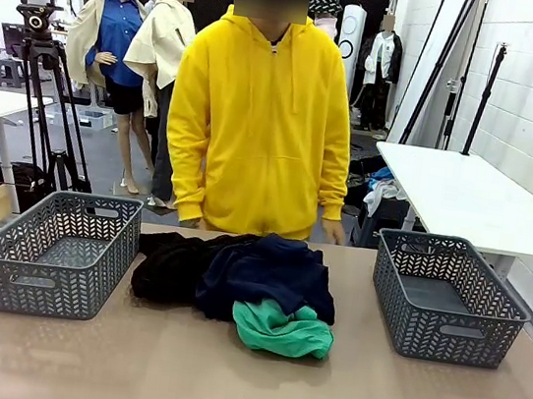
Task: Sort the tops and bottoms.
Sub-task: Lift clothes from the center of the table with your left hand.
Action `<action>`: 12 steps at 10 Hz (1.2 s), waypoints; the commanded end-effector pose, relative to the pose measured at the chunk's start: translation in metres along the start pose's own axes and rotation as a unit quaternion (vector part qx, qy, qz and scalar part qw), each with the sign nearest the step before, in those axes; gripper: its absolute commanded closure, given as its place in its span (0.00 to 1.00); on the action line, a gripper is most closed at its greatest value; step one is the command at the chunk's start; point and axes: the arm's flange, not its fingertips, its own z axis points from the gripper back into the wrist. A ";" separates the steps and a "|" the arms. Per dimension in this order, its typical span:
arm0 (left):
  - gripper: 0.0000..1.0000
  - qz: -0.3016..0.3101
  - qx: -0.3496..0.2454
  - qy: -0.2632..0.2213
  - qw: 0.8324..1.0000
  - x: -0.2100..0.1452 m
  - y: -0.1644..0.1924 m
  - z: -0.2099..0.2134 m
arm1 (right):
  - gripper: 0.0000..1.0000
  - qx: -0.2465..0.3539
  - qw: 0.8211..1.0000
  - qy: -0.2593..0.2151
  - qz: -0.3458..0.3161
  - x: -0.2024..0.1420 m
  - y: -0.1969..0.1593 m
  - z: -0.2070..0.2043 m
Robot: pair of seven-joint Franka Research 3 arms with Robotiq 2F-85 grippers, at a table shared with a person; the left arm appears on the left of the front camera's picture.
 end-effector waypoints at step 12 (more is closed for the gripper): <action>0.00 -0.265 -0.257 -0.176 0.912 0.186 -0.259 0.079 | 0.00 0.001 1.000 0.003 0.005 0.000 -0.001 0.000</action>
